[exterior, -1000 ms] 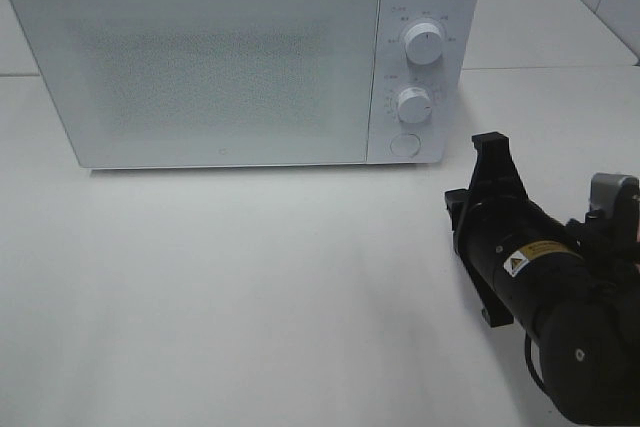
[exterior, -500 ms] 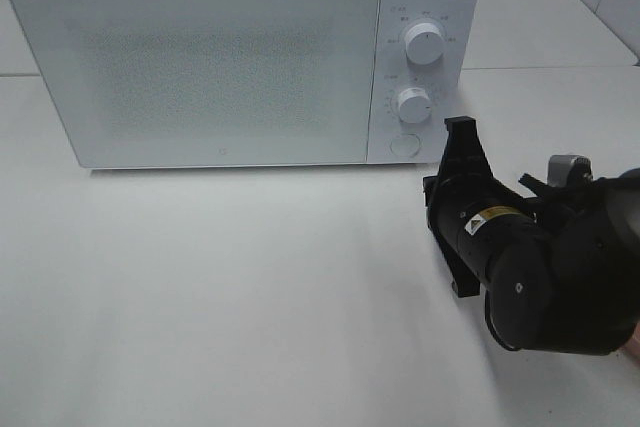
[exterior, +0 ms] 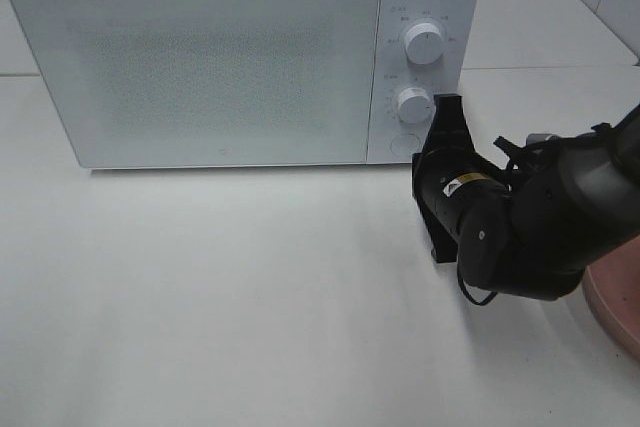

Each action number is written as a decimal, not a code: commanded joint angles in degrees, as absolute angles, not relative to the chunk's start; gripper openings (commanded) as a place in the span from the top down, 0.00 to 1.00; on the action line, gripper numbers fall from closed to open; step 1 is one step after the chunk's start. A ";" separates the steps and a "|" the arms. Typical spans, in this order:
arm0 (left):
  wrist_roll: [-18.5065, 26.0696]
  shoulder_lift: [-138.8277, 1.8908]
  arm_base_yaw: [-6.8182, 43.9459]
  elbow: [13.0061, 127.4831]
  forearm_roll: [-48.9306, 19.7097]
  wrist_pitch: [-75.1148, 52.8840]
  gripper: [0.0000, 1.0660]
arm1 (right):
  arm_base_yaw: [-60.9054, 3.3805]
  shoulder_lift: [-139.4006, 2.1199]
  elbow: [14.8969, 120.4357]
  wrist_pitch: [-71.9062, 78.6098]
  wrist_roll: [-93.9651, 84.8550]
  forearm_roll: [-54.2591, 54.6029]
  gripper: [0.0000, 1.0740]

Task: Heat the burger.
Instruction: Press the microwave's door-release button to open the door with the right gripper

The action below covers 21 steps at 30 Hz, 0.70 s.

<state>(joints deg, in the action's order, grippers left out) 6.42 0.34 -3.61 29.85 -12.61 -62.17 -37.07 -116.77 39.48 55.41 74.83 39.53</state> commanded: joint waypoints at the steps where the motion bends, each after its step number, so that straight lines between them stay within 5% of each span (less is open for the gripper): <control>1: 6.30 1.43 -3.55 29.62 -12.72 -61.42 0.08 | -36.21 -117.51 41.02 54.55 74.60 38.39 1.00; 21: 6.30 1.38 -3.55 29.62 -12.66 -61.42 0.08 | -34.15 -123.01 48.76 51.51 75.00 37.87 1.00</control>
<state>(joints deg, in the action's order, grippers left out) 6.42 0.34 -3.61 29.85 -12.61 -62.17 -34.61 -122.61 47.90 52.08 74.94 38.45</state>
